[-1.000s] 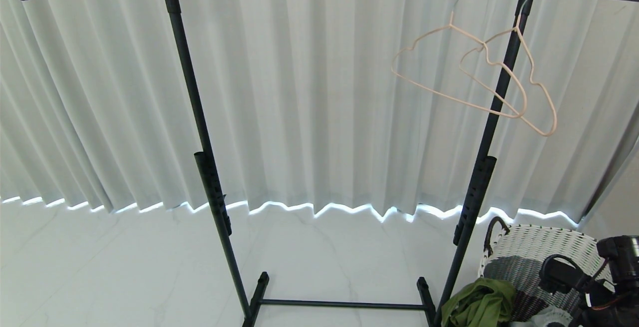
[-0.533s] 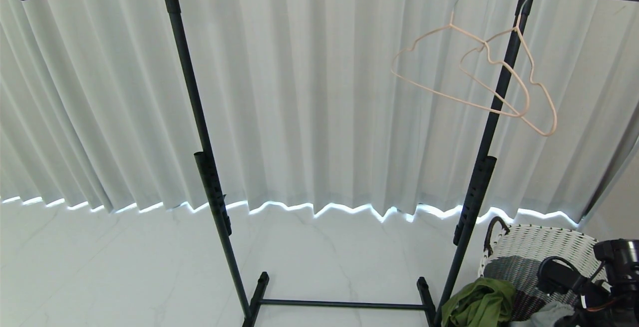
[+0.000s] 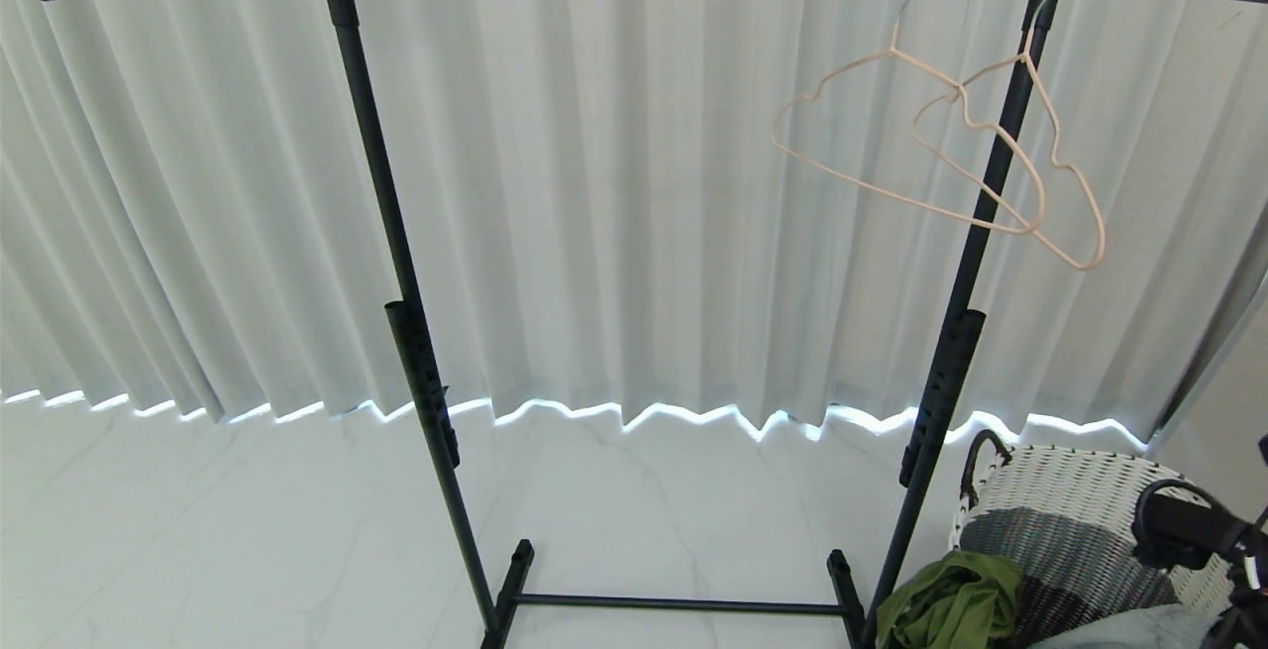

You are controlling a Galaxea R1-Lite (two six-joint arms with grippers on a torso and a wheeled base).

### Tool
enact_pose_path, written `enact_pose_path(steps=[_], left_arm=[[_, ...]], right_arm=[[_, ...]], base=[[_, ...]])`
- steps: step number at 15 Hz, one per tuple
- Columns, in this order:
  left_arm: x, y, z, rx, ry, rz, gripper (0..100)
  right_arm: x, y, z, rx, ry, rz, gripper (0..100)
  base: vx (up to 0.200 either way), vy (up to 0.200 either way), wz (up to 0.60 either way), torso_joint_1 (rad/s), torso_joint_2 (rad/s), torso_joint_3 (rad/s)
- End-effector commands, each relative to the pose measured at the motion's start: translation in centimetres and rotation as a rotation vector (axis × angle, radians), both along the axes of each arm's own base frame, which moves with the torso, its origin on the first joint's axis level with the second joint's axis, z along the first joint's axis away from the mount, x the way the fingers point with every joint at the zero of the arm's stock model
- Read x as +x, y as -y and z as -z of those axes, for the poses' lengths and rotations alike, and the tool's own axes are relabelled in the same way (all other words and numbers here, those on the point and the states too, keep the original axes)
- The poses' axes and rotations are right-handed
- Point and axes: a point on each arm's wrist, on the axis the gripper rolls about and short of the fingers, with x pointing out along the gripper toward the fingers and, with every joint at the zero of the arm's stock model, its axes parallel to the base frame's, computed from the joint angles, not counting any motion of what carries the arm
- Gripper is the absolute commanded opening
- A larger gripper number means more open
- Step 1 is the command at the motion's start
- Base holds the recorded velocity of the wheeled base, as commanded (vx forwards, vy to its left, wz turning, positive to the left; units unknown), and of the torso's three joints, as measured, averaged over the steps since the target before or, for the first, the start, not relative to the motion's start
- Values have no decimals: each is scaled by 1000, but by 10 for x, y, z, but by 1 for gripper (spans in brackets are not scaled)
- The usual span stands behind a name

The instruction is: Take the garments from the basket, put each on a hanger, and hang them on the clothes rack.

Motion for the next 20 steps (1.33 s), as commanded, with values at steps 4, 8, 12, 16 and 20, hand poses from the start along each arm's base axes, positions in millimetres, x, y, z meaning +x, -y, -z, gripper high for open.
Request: enact_pose_path(steps=[4, 8, 12, 16, 20], left_arm=[[0, 0, 0, 1, -1, 0, 100], [0, 0, 0, 10, -2, 1, 100], [0, 0, 0, 53, -6, 7, 100], [0, 0, 0, 50, -6, 7, 100], [0, 0, 0, 71, -7, 9, 100]], right_arm=[[-87, -12, -133, -9, 209, 36, 0], [-114, -17, -148, -14, 322, 24, 0], [-114, -17, -153, -7, 416, 45, 0], [-98, -22, -151, 120, 432, 94, 0], [-81, -43, -154, 298, 403, 56, 0]], base=[[0, 0, 0, 0, 0, 0], [-100, 0, 0, 1, 2, 0], [-200, 0, 0, 1, 2, 5], [-200, 0, 0, 2, 4, 4], [-200, 0, 0, 1, -2, 4]])
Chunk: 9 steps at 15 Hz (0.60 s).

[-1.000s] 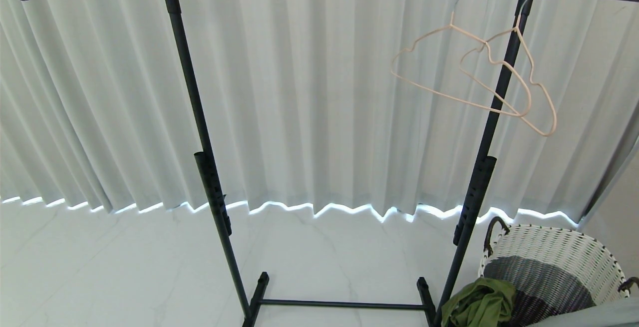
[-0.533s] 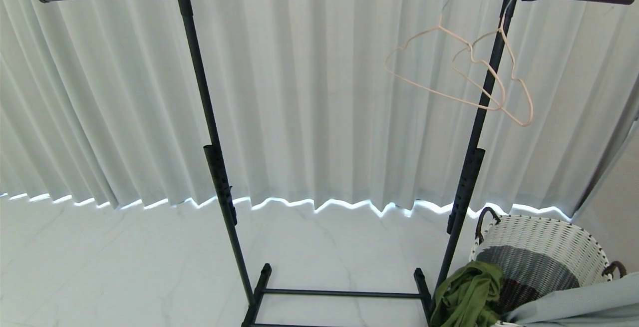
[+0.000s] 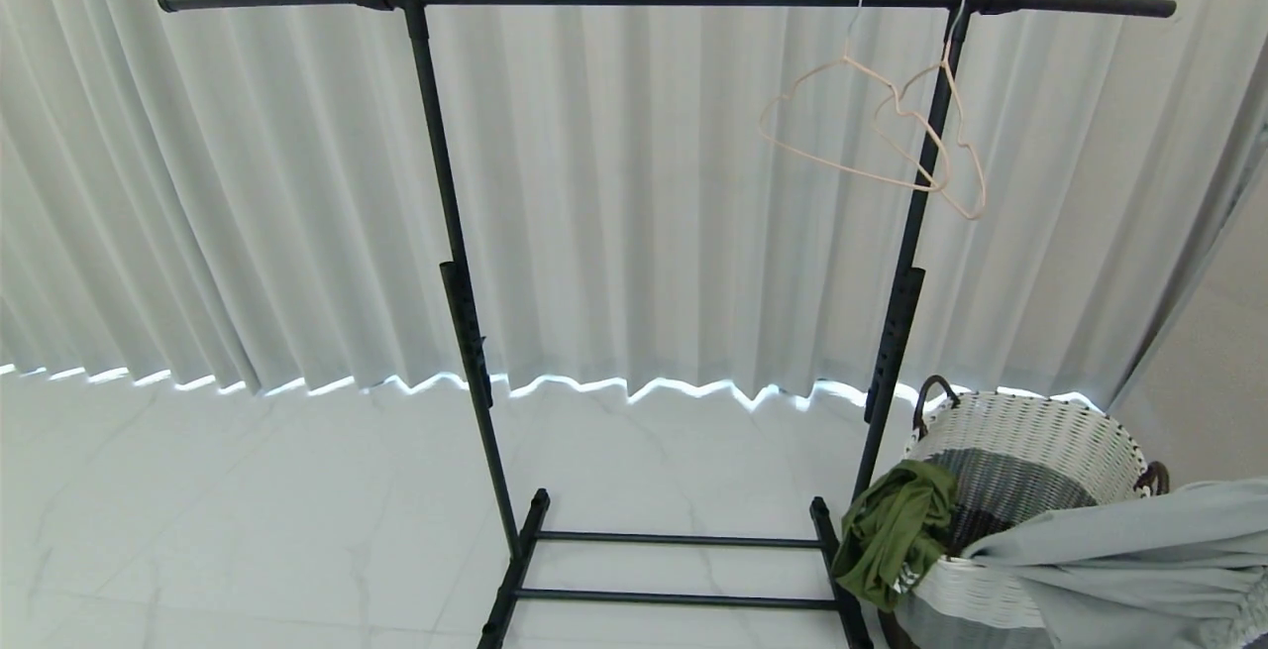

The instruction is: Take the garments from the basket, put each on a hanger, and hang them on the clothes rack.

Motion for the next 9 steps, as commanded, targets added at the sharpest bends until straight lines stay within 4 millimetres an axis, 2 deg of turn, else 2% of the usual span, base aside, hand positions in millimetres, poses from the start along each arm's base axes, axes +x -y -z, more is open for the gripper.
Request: enact_pose_path(steps=[1, 6, 9], left_arm=[[0, 0, 0, 1, 0, -1, 100], [0, 0, 0, 2, 0, -1, 100], [0, 0, 0, 2, 3, 1, 100]], right_arm=[[16, -18, -2, 87, -33, -86, 0], [20, -45, -20, 318, -50, -243, 0], [24, -51, -23, 391, -71, -326, 0]], base=[[0, 0, 0, 0, 0, 0], [0, 0, 0, 0, 0, 0], [0, 0, 0, 0, 0, 0]])
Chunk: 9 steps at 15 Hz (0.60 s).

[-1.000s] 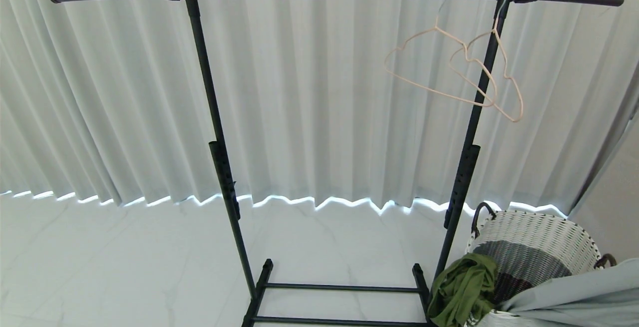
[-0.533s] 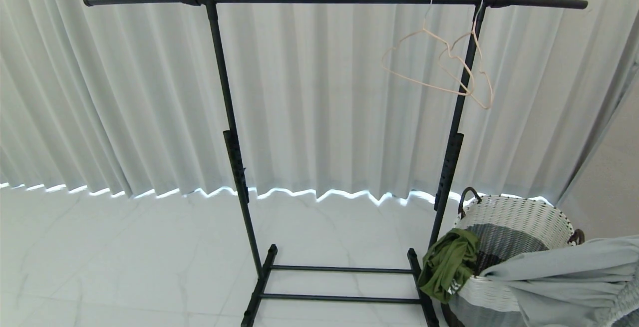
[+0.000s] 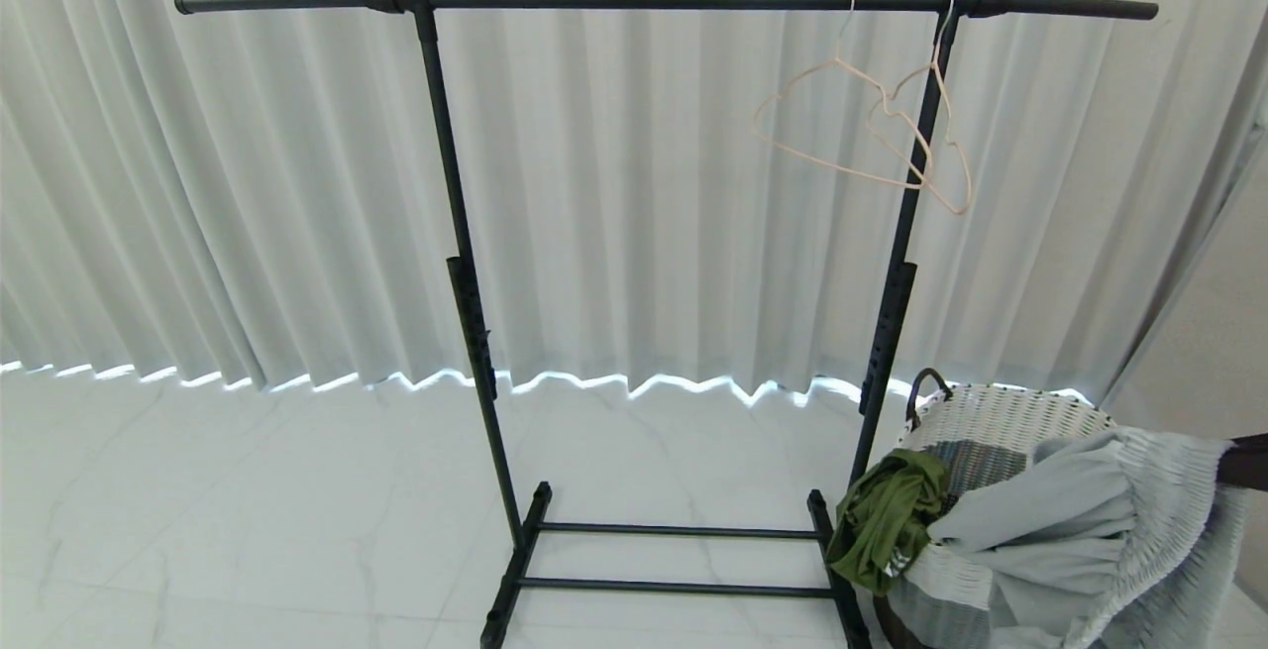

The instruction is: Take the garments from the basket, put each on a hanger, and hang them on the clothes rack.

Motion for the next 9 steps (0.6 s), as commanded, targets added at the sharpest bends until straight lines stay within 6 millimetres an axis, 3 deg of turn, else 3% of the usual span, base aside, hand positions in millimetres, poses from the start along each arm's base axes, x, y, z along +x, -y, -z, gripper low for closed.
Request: enact_pose_path(steps=[1, 2, 3, 4, 5, 6, 7, 8, 9], left_arm=[[0, 0, 0, 0, 4, 6, 100], [0, 0, -2, 0, 11, 10, 100], [-2, 0, -21, -12, 41, 47, 100], [8, -1, -74, -113, 47, 134, 100], [23, 1, -113, -144, 67, 161, 100], [39, 3, -136, -145, 50, 177, 100], [77, 11, -173, -139, -5, 224, 100], [104, 23, -188, -139, -55, 316, 100], [115, 31, -193, -141, -78, 360, 100]], right_arm=[[6, -4, 1, 16, -10, -27, 0], [6, -5, 1, 23, -12, -35, 0], [5, -5, -1, 29, -6, -44, 0], [6, -6, -3, 51, 9, -59, 0], [8, -7, -4, 60, 28, -59, 0], [9, -7, -6, 68, 45, -60, 0], [11, -9, -10, 90, 90, -64, 0], [12, -10, -14, 106, 122, -69, 0], [13, -10, -15, 113, 137, -69, 0]], base=[[0, 0, 0, 0, 0, 0], [0, 0, 0, 0, 0, 0], [0, 0, 0, 0, 0, 0], [0, 0, 0, 0, 0, 0], [0, 0, 0, 0, 0, 0], [0, 0, 0, 0, 0, 0], [0, 0, 0, 0, 0, 0], [0, 0, 0, 0, 0, 0], [0, 0, 0, 0, 0, 0]])
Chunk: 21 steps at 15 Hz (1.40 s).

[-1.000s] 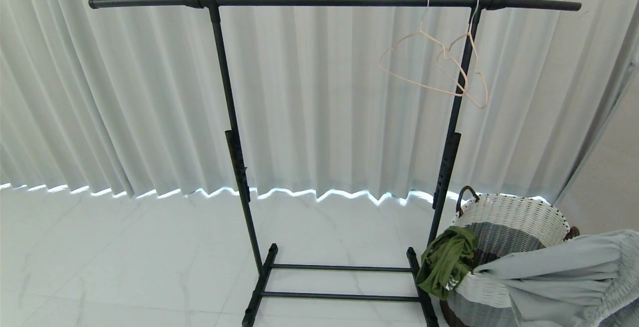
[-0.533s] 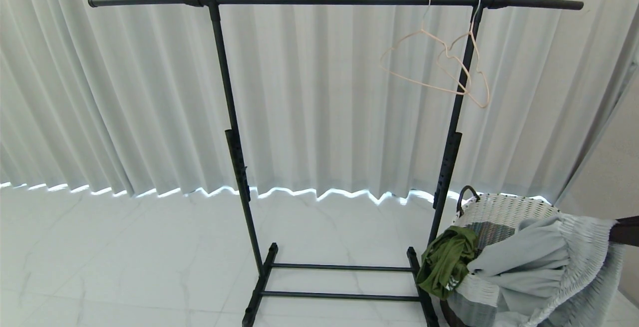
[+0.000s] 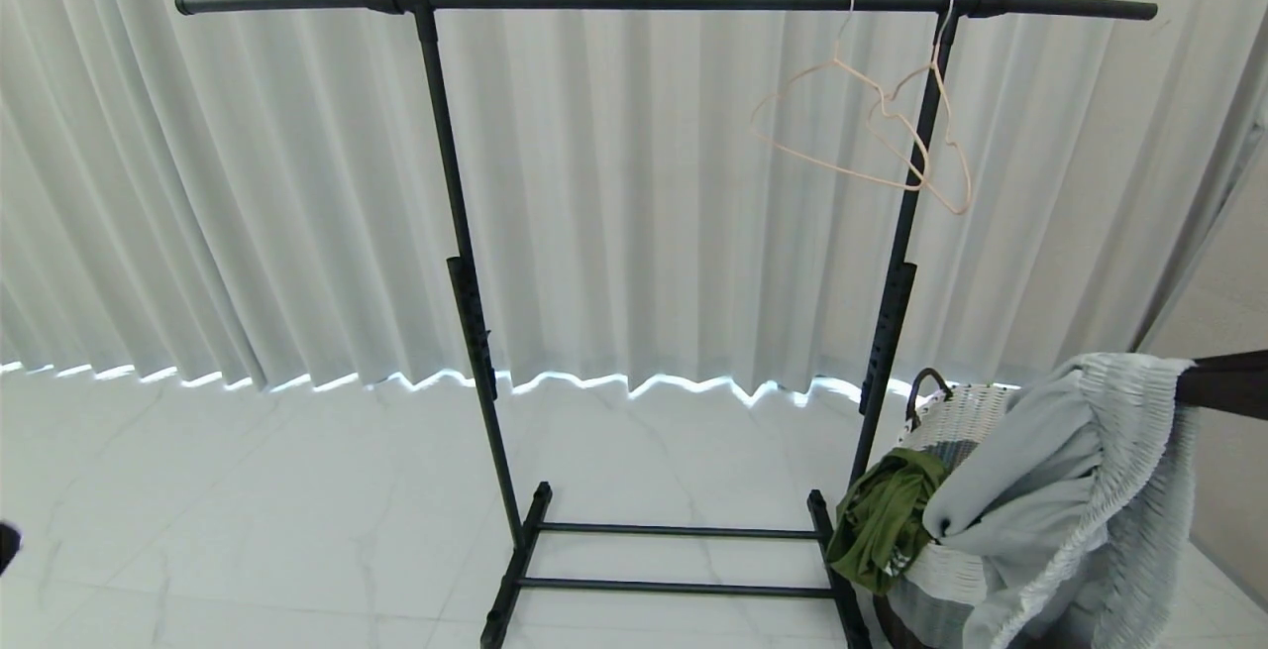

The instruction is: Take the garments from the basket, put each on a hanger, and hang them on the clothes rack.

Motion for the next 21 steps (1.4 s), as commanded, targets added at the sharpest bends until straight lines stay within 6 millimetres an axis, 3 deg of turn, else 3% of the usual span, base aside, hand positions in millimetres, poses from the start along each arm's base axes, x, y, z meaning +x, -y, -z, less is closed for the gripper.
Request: enact_pose_path(steps=[1, 2, 4, 5, 6, 9, 11, 13, 16, 21], left_arm=[[119, 57, -71, 2, -191, 301, 100], [137, 80, -63, 31, -262, 373, 100], [154, 118, -42, 66, -383, 470, 100], [151, 144, -32, 70, -445, 563, 100], [135, 177, -20, 63, -523, 684, 100], [99, 257, 16, 60, -686, 739, 100], [98, 308, 36, 38, -696, 754, 100], [111, 350, 57, 26, -686, 758, 100], [144, 388, 80, 6, -678, 715, 100], [189, 396, 110, 0, -696, 619, 100]], right_arm=[[1, -1, -4, 18, 35, -3, 0], [1, -1, -5, 22, 43, -3, 0], [2, -1, -6, 29, 59, 0, 0], [3, -2, -8, 39, 78, 0, 0], [5, -3, -11, 51, 101, 3, 0], [2, -1, -13, 64, 119, 3, 0], [-1, 0, -14, 68, 126, 2, 0], [-3, 1, -15, 73, 132, 2, 0], [-2, 1, -17, 117, 132, 20, 0], [0, 0, -18, 122, 137, 18, 0]], base=[[0, 0, 0, 0, 0, 0], [0, 0, 0, 0, 0, 0], [0, 0, 0, 0, 0, 0], [0, 0, 0, 0, 0, 0], [0, 0, 0, 0, 0, 0], [0, 0, 0, 0, 0, 0], [0, 0, 0, 0, 0, 0], [0, 0, 0, 0, 0, 0], [0, 0, 0, 0, 0, 0], [0, 0, 0, 0, 0, 0]])
